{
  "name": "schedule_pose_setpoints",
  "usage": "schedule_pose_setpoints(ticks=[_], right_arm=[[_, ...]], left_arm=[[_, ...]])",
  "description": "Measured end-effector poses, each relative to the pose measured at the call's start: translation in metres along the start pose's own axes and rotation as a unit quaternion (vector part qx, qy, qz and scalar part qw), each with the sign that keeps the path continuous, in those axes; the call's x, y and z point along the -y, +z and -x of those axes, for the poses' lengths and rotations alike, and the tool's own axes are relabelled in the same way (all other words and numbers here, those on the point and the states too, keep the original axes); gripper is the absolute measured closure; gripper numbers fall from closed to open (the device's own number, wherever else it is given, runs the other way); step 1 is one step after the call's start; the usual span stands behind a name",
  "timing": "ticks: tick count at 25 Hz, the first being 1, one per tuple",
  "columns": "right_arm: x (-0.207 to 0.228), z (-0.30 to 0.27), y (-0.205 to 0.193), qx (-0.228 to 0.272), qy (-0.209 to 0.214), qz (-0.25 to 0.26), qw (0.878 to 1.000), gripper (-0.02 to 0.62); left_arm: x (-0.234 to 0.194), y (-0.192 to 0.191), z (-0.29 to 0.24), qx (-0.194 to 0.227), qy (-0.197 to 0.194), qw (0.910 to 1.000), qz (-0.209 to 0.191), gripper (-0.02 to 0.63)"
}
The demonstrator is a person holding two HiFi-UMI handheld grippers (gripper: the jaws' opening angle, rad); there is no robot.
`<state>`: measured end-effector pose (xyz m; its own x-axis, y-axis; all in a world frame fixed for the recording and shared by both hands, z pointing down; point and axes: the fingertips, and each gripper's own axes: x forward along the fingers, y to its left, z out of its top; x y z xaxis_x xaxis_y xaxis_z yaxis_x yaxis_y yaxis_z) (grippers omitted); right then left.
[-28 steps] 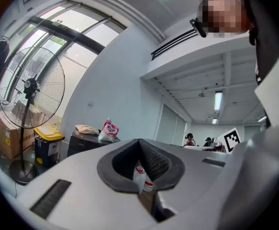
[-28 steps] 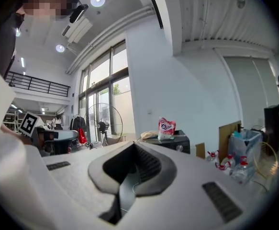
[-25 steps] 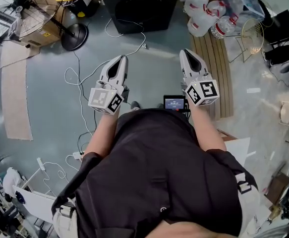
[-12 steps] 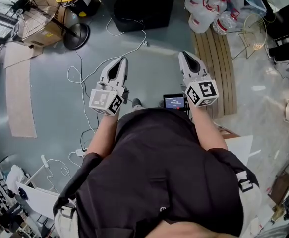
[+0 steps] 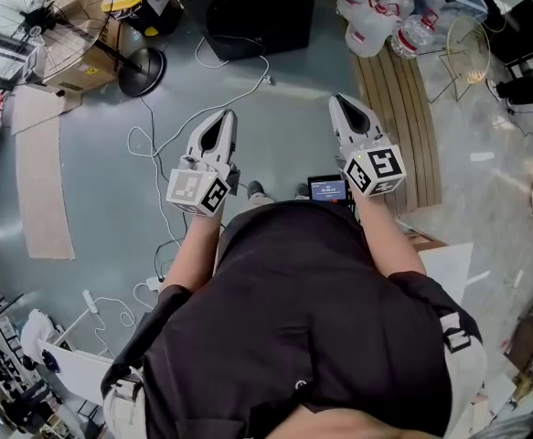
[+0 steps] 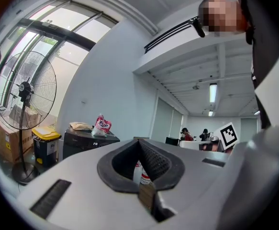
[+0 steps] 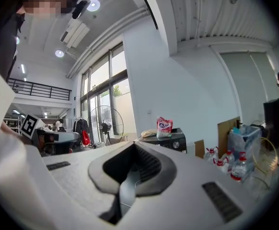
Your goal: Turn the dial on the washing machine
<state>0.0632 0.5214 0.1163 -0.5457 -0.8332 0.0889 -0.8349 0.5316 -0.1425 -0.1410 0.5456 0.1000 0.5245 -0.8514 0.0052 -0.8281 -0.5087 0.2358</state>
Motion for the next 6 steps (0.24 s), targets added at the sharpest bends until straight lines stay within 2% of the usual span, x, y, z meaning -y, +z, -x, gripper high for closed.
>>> schedule_pose_setpoints(ticks=[6], right_arm=[[0.01, 0.02, -0.004, -0.007, -0.023, 0.011, 1.0, 0.592]], left_arm=[[0.02, -0.006, -0.003, -0.003, -0.006, 1.0, -0.001, 0.612]])
